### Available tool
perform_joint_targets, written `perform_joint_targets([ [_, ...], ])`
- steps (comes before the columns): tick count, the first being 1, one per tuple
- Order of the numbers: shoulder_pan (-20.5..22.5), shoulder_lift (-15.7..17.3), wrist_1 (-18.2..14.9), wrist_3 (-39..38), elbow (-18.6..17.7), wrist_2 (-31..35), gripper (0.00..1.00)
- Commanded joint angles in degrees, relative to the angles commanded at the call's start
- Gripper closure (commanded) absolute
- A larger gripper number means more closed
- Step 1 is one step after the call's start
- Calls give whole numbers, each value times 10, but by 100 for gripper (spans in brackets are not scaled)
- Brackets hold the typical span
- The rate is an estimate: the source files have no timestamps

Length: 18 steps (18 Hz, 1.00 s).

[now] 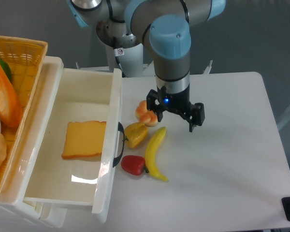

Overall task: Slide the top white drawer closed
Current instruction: 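Move the gripper down toward the open white drawer's front panel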

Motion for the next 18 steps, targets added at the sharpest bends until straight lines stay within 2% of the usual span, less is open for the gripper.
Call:
perform_joint_targets([
  [10, 0, -15, 8, -21, -9, 35, 0],
  [18, -1, -25, 10, -50, -12, 34, 0],
])
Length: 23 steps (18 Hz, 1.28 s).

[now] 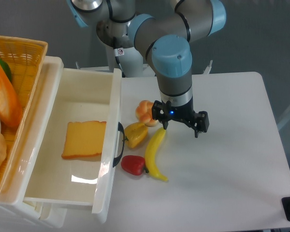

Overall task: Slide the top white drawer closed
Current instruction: 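Move the gripper down toward the open white drawer's front panel, then lower the gripper beside the drawer front near the black handle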

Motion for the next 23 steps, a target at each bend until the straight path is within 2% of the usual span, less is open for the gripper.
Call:
perform_joint_targets([
  [4, -3, -18, 1, -36, -14, 3, 0],
  [8, -5, -27, 0, -65, -14, 17, 0],
  [13, -16, -44, -1, -140, -11, 8, 0],
  [17, -17, -58, -1, -191, -11, -38, 0],
  [23, -18, -69, -4, -196, -12, -99, 0],
])
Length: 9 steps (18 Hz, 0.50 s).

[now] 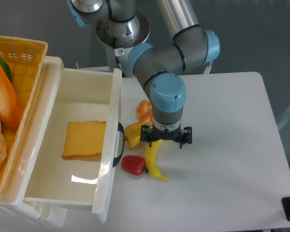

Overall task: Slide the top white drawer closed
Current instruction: 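Lower the gripper beside the drawer front near the black handle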

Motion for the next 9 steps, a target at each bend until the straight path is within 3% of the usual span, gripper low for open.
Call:
perform_joint_targets([
  [9, -4, 1, -4, 0, 0, -33, 0],
])
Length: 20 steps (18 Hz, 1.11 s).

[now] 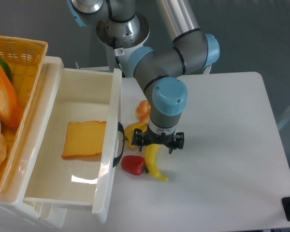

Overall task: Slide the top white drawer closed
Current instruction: 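Lower the gripper beside the drawer front near the black handle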

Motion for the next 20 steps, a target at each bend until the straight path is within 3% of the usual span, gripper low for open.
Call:
perform_joint_targets([
  [20, -6, 5, -11, -1, 1, -22, 0],
])
